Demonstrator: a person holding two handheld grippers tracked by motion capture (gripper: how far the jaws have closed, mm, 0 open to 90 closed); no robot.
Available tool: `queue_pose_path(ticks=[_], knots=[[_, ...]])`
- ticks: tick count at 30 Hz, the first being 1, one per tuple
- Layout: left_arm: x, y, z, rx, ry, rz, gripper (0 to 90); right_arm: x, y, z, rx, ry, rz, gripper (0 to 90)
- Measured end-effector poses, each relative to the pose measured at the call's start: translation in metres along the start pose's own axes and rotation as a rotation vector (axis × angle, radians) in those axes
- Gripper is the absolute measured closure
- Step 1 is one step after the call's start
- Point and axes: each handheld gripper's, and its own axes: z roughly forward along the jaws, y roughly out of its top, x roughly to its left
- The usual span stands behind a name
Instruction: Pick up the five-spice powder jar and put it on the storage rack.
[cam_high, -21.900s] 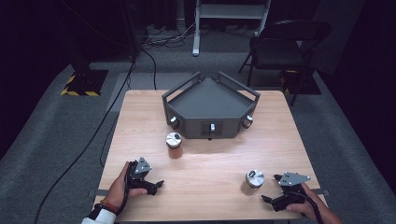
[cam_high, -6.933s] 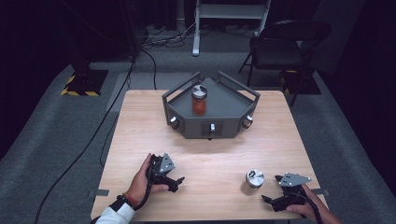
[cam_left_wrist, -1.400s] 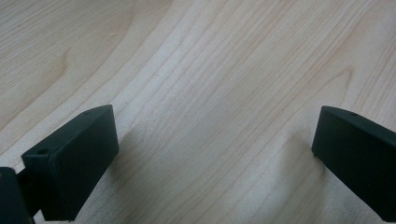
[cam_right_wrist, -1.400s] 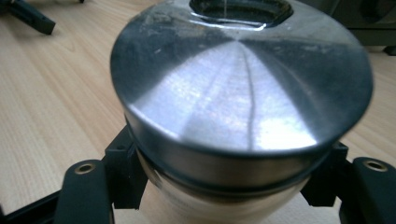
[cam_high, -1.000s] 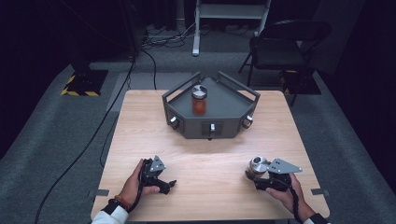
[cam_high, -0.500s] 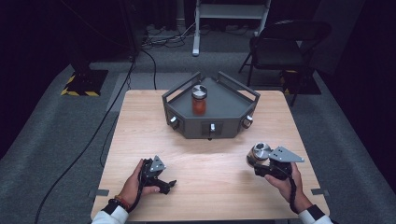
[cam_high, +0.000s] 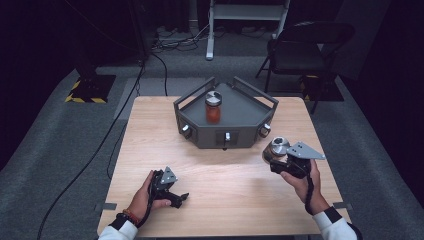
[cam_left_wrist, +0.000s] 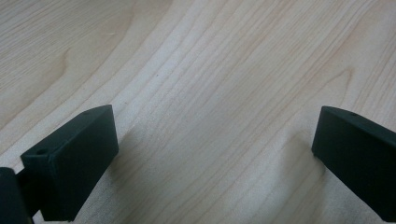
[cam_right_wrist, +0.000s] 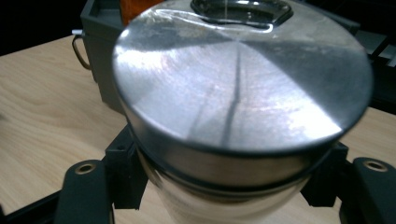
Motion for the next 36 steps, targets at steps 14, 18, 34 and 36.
queue_pose_path(ticks=[14, 18, 34, 36], knots=[[0.000, 0.000, 0.000, 0.000, 0.000, 0.001, 0.2, 0.009, 0.050, 0.016, -0.034, -0.037, -0.023, 31.1], [0.000, 0.000, 0.000, 0.000, 0.001, 0.000, 0.2, 0.010, 0.062, 0.020, -0.042, -0.043, -0.026, 31.1], [0.000, 0.000, 0.000, 0.000, 0.000, 0.000, 0.2, 0.006, 0.094, 0.045, -0.076, -0.059, -0.022, 31.1], [0.000, 0.000, 0.000, 0.000, 0.001, 0.000, 0.2, 0.004, 0.097, 0.049, -0.086, -0.057, -0.013, 31.2]])
